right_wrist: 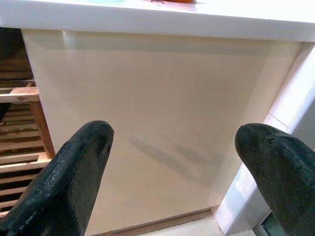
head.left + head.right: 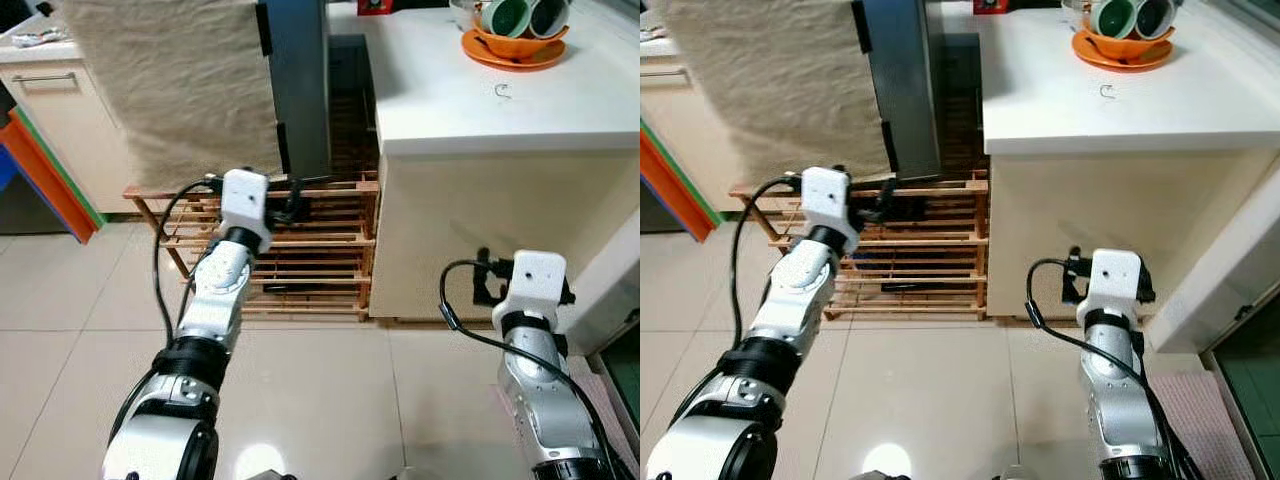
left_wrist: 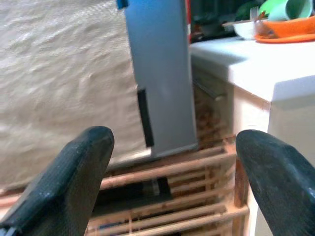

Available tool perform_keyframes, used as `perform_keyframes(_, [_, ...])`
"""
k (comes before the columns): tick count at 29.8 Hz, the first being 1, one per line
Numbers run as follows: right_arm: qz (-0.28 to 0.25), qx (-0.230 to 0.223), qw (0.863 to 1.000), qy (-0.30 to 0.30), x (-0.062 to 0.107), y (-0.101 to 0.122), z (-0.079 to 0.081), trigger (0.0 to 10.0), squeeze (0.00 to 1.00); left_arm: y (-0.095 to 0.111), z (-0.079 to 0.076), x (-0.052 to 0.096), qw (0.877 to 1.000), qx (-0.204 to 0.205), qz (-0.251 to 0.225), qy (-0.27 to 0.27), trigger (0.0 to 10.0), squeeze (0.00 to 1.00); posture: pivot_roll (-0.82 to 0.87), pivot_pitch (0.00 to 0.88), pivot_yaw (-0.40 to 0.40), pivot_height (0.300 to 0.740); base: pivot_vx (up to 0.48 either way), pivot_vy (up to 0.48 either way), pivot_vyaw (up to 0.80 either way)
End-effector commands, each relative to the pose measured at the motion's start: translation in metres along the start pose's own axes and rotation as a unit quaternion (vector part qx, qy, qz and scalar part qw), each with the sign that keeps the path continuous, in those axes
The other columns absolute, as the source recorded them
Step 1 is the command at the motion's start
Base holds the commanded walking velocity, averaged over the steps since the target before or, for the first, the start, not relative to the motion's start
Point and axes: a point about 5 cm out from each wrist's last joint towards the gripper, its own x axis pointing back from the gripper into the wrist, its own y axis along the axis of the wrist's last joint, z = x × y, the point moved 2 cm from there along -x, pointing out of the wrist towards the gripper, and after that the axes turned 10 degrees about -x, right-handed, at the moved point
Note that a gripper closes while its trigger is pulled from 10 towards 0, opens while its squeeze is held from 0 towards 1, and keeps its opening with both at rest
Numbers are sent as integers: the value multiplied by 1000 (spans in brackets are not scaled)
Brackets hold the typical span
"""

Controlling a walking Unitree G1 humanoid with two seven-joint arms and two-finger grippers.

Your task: Restocking fridge

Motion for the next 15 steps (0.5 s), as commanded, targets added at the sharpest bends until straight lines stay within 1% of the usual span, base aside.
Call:
perform_keyframes(1, [-1, 5, 1000, 2, 3, -5, 4, 10000, 0, 10, 5, 1, 1000, 9, -13, 15, 10000, 0, -199, 0, 84, 740, 0, 0, 0])
perform_keyframes(5, [1, 2, 1000, -5, 4, -10, 3, 10000, 0, 11, 8, 3, 1000, 11, -12, 19, 10000, 0, -195, 0, 86, 740, 0, 0, 0])
perform_keyframes(8, [2, 0, 1000, -8, 3, -12, 2, 10000, 0, 7, 10, 4, 1000, 18, 1, 15, 10000, 0, -194, 0, 86, 740, 0, 0, 0])
perform_keyframes(9, [1, -4, 1000, -10, 2, -11, 2, 10000, 0, 2, 10, 3, 1000, 10, 19, 12, 10000, 0, -194, 0, 87, 740, 0, 439, 0])
perform_keyframes(10, [1, -4, 1000, -10, 2, -11, 2, 10000, 0, 2, 10, 3, 1000, 10, 19, 12, 10000, 0, -194, 0, 87, 740, 0, 439, 0])
perform_keyframes(12, [-2, -5, 1000, -8, 2, -11, 4, 10000, 0, -4, 11, 3, 999, 14, 38, 14, 10000, 0, -196, 0, 88, 740, 0, 454, 0])
perform_keyframes(15, [-2, -8, 1000, -5, 1, -12, 5, 10000, 0, -7, 11, 3, 999, 16, 47, 14, 10000, 0, -197, 0, 90, 740, 0, 451, 0])
